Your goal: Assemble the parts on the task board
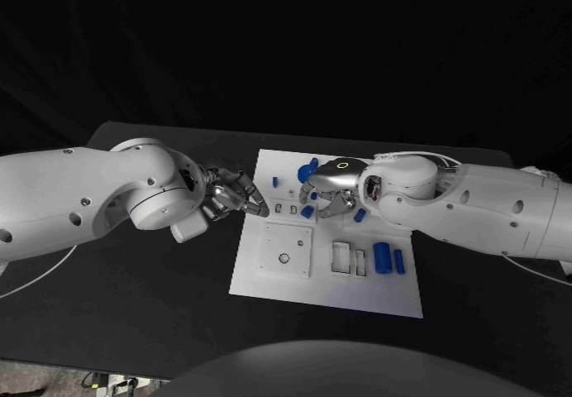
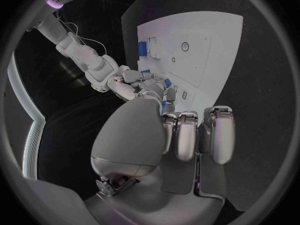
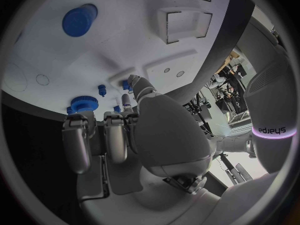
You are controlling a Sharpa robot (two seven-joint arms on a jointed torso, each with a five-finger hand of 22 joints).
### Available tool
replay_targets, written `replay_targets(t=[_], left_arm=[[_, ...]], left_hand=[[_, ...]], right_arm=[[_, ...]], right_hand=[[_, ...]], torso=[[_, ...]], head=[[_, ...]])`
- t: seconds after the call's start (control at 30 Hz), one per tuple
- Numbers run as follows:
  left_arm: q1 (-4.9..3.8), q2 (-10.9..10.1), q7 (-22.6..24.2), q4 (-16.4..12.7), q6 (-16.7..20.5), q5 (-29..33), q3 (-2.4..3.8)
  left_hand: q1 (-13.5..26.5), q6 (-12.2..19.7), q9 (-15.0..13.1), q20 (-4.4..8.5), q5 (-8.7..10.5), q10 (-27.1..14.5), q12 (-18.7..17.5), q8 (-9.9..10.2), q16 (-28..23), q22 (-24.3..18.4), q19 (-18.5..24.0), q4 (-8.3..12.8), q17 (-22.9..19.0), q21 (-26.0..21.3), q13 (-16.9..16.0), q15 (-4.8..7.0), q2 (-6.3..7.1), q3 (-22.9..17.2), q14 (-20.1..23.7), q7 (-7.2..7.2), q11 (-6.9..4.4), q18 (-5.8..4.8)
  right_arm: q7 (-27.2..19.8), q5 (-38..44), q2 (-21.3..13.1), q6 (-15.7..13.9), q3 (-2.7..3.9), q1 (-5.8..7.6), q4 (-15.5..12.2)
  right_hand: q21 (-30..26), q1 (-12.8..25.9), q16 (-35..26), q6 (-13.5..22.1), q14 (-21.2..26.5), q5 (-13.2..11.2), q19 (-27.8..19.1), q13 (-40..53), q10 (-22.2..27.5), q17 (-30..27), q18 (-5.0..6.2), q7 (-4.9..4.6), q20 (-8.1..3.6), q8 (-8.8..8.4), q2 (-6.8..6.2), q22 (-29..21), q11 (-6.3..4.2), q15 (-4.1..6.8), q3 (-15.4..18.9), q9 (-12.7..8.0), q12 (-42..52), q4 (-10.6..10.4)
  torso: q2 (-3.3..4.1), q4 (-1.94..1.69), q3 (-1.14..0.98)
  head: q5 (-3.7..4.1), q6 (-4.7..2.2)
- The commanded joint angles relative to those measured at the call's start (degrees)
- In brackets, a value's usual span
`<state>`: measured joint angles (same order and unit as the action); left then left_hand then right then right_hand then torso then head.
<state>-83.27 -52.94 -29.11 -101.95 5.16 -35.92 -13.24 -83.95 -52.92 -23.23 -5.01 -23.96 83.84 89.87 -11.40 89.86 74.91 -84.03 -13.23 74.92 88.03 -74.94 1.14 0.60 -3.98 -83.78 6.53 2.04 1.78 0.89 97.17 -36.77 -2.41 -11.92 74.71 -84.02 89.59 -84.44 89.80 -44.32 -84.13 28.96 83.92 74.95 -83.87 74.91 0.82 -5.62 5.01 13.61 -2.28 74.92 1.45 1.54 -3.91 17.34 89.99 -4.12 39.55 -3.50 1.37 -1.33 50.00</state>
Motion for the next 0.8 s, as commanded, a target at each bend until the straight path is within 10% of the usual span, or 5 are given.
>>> replay_targets(t=[0.03, 0.8], left_arm=[[0.11, 0.19, 0.1, 0.01, -1.15, -0.31, 0.02], [0.34, 0.58, 0.2, 0.28, -1.2, -0.54, 0.02]], left_hand=[[0.21, -0.29, 0.1, -0.45, -0.03, 6.16, 0.13, 0.23, 0.14, 11.58, -3.09, 0.23, 15.08, -0.27, -15.06, -0.26, -0.23, -0.14, -6.22, -0.02, 0.15, -0.71], [-0.21, -0.7, 0.54, -0.5, 0.2, 6.16, 0.13, 0.17, 0.14, 11.27, -2.79, 0.39, 15.08, -0.52, -15.06, -0.28, -0.8, -0.35, -6.22, -0.12, 0.1, -0.6]], right_arm=[[-0.14, 0.86, 0.18, -0.67, 0.01, -0.32, 0.27], [-0.11, 1.19, 0.84, -1.08, 0.01, -1.93, 1.96]], right_hand=[[-0.35, 0.48, 0.2, -0.36, -5.87, -0.41, 5.22, 15.05, -6.13, 15.09, -0.56, -0.18, 0.38, -0.19, -0.81, 14.74, 0.03, -0.41, -0.86, 0.4, 0.01, 0.05], [-1.14, 1.22, 0.2, -1.57, -5.87, -3.47, 4.34, 15.05, -6.13, 15.09, -0.29, -0.28, 0.45, 1.19, -1.31, 14.39, 0.06, -0.65, -3.9, 4.46, 0.01, 1.28]], torso=[[0.04, -0.09, 0.02], [-0.07, 0.07, 0.09]], head=[[0.1, 0.0], [-0.18, 0.0]])
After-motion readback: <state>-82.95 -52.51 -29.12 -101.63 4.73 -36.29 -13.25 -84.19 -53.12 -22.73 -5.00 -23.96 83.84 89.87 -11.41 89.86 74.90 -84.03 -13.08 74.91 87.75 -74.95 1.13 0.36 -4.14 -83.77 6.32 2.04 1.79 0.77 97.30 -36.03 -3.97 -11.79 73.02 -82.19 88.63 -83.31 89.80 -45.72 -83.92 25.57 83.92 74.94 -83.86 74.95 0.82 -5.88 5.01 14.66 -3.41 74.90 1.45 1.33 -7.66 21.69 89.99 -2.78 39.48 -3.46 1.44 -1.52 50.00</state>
